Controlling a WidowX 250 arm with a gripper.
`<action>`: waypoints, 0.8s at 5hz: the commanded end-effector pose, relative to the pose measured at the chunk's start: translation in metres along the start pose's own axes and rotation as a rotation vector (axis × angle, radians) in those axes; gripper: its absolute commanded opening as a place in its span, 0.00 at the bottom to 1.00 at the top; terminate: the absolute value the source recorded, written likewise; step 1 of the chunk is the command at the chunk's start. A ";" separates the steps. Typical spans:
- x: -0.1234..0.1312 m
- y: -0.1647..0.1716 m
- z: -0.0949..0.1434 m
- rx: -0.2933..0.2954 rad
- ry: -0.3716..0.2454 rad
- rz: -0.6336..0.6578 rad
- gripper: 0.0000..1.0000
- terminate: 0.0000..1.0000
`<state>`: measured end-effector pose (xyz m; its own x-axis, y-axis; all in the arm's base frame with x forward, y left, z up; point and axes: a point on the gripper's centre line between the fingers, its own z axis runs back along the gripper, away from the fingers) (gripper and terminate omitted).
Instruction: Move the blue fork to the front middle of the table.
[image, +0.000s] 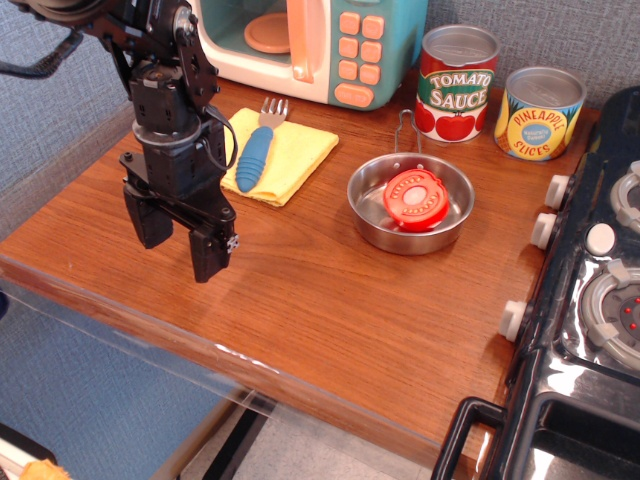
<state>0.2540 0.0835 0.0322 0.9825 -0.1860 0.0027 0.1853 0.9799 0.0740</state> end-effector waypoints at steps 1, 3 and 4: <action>0.000 0.000 0.000 0.000 0.000 0.000 1.00 0.00; 0.065 0.015 0.015 -0.084 -0.015 0.149 1.00 0.00; 0.111 0.028 0.027 -0.103 -0.044 0.238 1.00 0.00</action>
<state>0.3643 0.0848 0.0430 0.9985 0.0538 -0.0040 -0.0540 0.9974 -0.0485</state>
